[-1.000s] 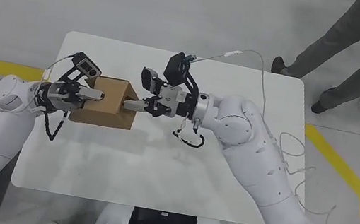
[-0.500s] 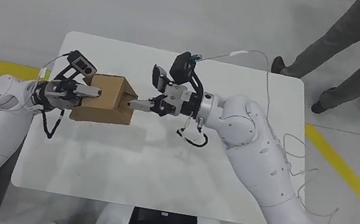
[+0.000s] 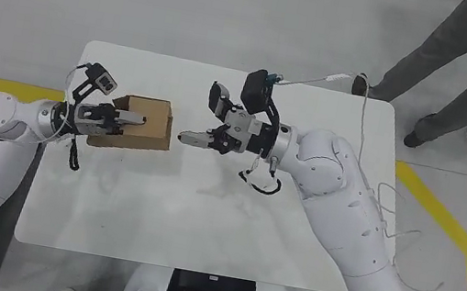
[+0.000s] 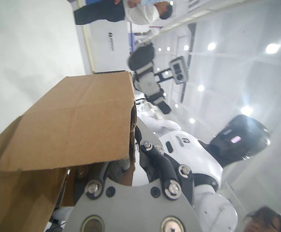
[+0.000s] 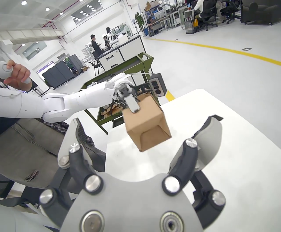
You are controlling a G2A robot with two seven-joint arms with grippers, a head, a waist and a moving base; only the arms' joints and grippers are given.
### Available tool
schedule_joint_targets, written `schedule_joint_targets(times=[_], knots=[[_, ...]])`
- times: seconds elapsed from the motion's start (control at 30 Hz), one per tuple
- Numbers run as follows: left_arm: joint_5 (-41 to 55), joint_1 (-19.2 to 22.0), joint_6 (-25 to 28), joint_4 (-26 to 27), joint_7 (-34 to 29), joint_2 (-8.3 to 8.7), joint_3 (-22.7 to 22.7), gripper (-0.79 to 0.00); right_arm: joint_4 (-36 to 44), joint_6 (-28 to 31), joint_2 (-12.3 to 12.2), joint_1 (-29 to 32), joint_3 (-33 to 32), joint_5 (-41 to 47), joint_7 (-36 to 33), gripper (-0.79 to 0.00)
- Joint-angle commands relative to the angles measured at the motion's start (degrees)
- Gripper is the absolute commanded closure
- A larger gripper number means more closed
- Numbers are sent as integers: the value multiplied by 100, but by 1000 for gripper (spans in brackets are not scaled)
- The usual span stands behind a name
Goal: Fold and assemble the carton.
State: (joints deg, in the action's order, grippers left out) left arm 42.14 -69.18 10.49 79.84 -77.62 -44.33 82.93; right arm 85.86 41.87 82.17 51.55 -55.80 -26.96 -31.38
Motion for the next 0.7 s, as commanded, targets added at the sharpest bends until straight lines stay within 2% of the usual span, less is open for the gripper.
schedule_joint_targets(times=[0.0,0.17,0.33,0.5,0.67], knots=[[-649,39,-75,119,306,4,-91,0,45,61,-21,45,-37,-21,18,-785],[-2057,247,-831,409,623,43,-350,0,173,81,-84,184,-145,-49,-18,-785],[-3186,573,-1630,573,298,84,-678,0,333,40,-147,304,-236,17,-146,-785],[-4196,915,-2117,833,38,104,-1022,0,466,-12,-205,401,-313,131,-271,-785],[-4908,1213,-2332,1149,86,60,-1457,0,544,-89,-251,481,-368,201,-307,-785]])
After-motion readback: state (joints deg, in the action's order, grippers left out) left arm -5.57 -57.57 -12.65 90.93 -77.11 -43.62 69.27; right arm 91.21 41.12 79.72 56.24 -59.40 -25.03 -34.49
